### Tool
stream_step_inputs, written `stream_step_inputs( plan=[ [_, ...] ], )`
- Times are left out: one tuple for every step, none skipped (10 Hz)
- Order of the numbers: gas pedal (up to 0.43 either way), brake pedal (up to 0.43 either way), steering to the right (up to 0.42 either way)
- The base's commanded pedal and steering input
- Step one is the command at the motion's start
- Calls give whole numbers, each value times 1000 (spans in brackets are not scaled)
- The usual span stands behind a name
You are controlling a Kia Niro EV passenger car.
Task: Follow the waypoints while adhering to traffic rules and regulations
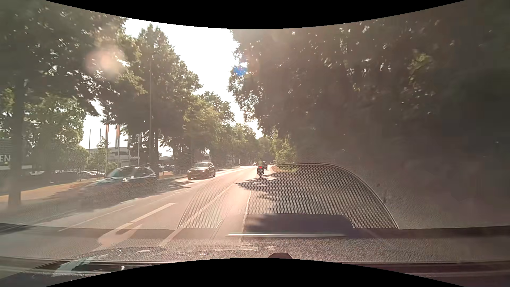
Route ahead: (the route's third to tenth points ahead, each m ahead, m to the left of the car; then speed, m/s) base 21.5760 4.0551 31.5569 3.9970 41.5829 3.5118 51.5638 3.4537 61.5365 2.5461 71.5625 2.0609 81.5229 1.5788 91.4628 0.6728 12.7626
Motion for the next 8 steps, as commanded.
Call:
stream_step_inputs(
  plan=[
    [209,0,-3],
    [209,0,-2],
    [209,0,-2],
    [209,0,-3],
    [209,0,-2],
    [209,0,-2],
    [209,0,-2],
    [209,0,-2]
  ],
)
